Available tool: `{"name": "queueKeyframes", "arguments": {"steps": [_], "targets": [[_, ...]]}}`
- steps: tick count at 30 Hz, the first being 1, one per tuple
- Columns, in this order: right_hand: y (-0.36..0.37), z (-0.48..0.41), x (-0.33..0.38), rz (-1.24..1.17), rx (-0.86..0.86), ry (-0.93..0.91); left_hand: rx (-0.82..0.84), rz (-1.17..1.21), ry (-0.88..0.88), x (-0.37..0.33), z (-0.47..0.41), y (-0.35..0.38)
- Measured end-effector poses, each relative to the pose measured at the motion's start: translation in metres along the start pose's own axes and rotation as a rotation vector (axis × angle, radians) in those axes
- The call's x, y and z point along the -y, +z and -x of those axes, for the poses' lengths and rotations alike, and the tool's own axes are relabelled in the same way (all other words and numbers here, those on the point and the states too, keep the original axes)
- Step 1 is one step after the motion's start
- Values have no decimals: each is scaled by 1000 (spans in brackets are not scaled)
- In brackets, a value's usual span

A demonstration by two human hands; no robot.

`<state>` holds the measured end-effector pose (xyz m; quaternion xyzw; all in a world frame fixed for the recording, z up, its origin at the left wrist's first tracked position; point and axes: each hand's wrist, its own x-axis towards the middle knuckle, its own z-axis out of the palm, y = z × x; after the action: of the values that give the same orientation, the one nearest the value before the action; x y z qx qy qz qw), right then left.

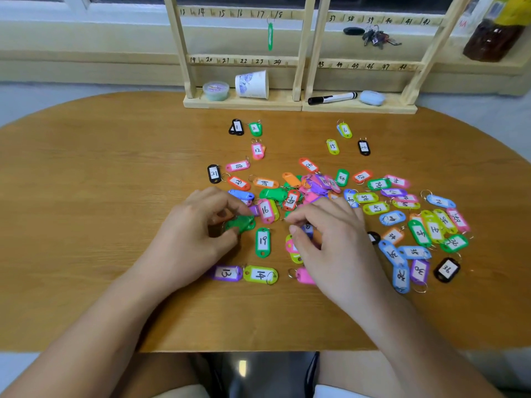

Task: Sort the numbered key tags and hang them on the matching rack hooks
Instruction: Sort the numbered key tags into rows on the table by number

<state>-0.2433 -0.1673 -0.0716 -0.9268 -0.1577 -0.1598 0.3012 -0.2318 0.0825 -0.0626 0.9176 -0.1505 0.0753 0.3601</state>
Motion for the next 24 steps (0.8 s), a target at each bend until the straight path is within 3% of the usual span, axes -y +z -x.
{"name": "queueKeyframes", "arguments": {"steps": [13,24], "targets": [[-12,17,-8,142,41,36,-95,-299,54,2,6,5],[-11,26,-13,114,46,55,-138,-99,29,3,8,2]]}}
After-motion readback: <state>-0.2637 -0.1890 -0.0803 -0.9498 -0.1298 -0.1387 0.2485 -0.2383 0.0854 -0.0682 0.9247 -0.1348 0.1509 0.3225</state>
